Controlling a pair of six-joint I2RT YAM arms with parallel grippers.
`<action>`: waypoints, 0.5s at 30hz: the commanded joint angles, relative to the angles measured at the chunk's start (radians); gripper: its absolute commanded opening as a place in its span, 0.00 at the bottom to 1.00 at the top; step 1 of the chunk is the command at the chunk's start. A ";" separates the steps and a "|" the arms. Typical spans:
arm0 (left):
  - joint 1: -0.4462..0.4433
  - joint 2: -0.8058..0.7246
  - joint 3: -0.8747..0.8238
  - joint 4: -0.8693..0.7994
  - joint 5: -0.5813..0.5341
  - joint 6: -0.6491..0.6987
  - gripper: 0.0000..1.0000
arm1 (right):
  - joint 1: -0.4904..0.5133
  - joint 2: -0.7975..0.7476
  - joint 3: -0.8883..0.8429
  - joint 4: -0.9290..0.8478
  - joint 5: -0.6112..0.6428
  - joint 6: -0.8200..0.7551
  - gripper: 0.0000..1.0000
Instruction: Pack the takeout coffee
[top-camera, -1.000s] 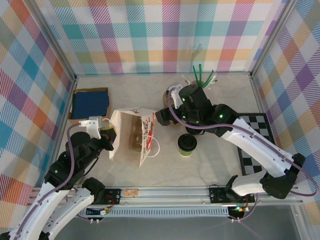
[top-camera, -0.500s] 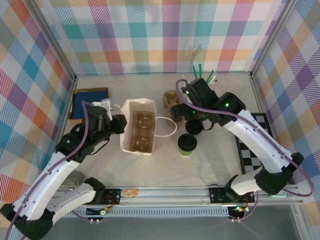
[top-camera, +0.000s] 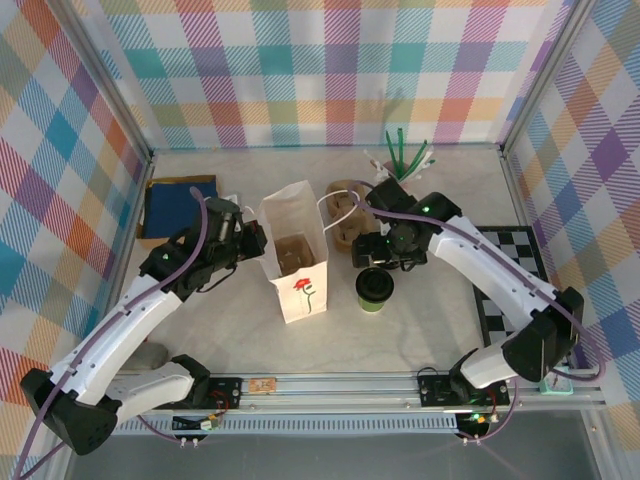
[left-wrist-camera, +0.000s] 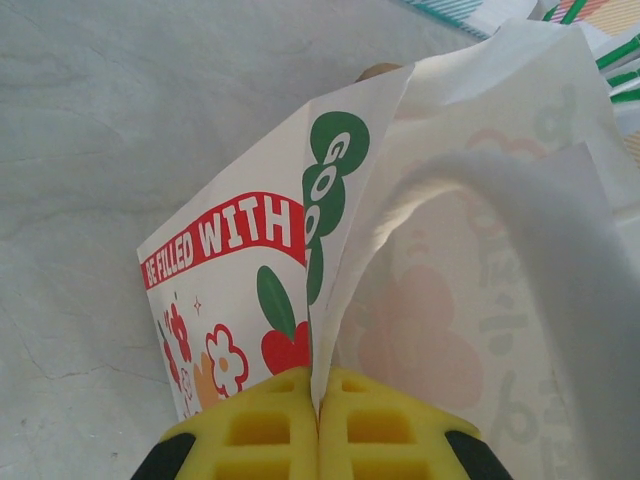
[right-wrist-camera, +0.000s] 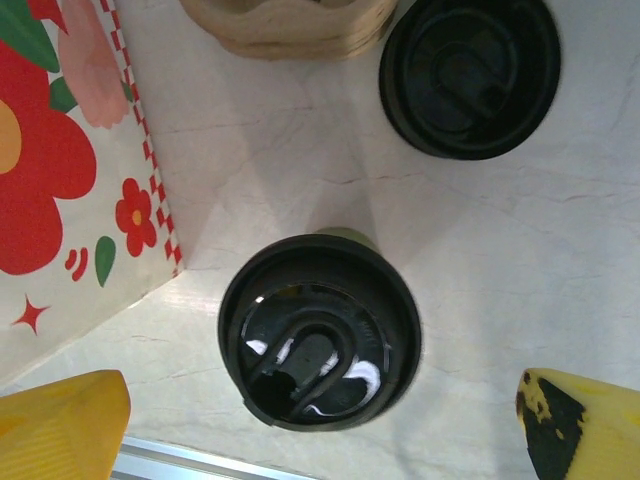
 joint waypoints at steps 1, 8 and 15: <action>-0.004 -0.007 0.043 0.006 0.007 -0.010 0.00 | 0.001 0.013 -0.031 0.021 -0.060 0.118 0.99; -0.004 -0.008 0.044 -0.007 0.008 0.015 0.54 | 0.002 0.054 -0.015 -0.045 -0.003 0.304 0.99; -0.004 -0.005 0.078 -0.047 -0.019 0.050 0.75 | 0.021 0.007 -0.111 0.029 -0.059 0.442 0.99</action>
